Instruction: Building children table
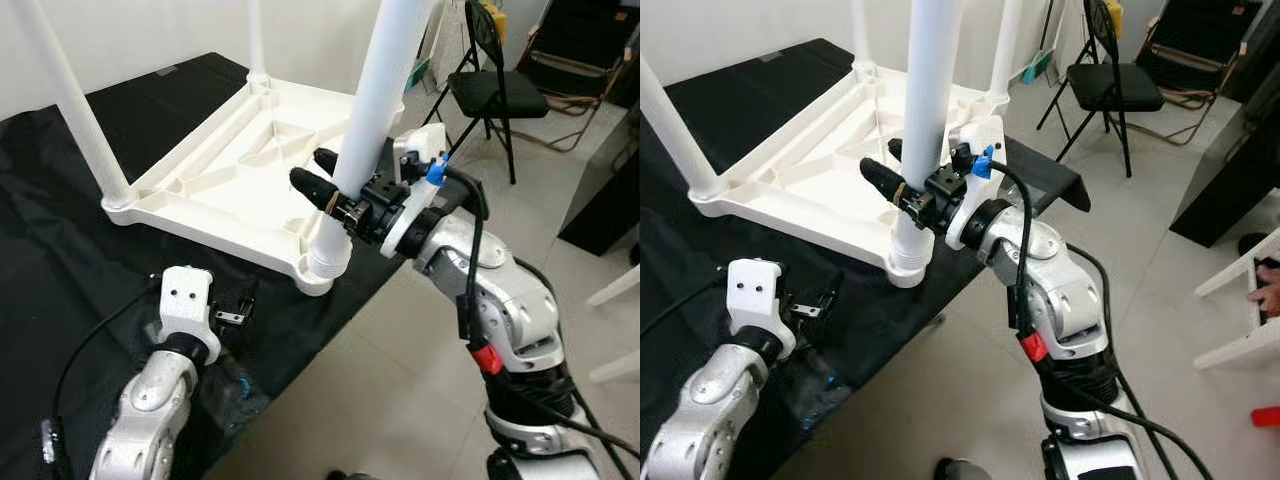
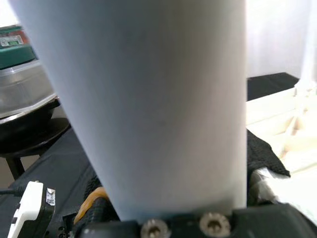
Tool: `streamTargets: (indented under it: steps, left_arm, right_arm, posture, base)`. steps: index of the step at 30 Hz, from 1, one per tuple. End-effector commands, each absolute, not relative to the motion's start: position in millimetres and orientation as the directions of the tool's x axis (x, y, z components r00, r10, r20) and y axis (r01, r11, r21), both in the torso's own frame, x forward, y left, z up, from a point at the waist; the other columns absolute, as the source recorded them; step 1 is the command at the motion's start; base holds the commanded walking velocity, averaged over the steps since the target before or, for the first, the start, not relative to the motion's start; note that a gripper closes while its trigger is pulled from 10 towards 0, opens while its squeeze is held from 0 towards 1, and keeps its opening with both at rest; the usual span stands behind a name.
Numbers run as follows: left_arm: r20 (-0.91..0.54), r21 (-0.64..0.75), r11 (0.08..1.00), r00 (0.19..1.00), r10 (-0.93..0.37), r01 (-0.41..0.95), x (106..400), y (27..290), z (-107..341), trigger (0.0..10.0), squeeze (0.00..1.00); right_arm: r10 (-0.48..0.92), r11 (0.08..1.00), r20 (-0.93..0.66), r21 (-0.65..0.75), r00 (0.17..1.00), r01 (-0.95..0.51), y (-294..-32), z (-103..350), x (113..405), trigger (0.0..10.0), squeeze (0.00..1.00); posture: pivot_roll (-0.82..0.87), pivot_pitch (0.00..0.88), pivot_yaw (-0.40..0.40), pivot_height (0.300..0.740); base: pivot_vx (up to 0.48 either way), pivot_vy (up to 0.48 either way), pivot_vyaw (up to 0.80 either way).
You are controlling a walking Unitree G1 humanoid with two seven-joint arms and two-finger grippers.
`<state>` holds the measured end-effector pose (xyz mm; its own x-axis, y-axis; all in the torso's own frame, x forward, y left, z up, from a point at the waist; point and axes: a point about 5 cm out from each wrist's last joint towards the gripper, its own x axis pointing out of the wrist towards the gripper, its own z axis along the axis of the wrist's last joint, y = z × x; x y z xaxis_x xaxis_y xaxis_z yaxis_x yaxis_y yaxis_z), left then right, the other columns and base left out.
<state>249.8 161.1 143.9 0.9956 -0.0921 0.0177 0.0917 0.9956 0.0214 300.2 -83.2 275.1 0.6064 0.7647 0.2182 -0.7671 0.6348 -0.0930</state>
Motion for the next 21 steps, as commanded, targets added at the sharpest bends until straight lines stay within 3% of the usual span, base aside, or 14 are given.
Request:
streamTargets:
  steps: [1, 21]
  left_arm:
    - [-0.021, 0.018, 0.996, 0.996, -0.092, 0.092, 250.5, 159.5, 137.6, 10.0, 0.00]
    - [-0.020, 0.018, 0.995, 0.995, -0.095, 0.096, 251.7, 158.8, 137.3, 10.0, 0.00]
  right_arm:
    - [0.760, 0.640, 0.232, -0.105, 0.607, -0.761, -84.7, 276.4, 299.5, 10.0, 0.00]
    - [0.749, 0.655, 0.234, -0.117, 0.620, -0.746, -85.9, 276.1, 302.2, 10.0, 0.00]
  posture:
    - [-0.03, 0.140, -0.042, 0.740]
    - [-0.03, 0.136, -0.043, 0.740]
  base:
    - [0.000, 0.000, 0.00]
    - [0.000, 0.000, 0.00]
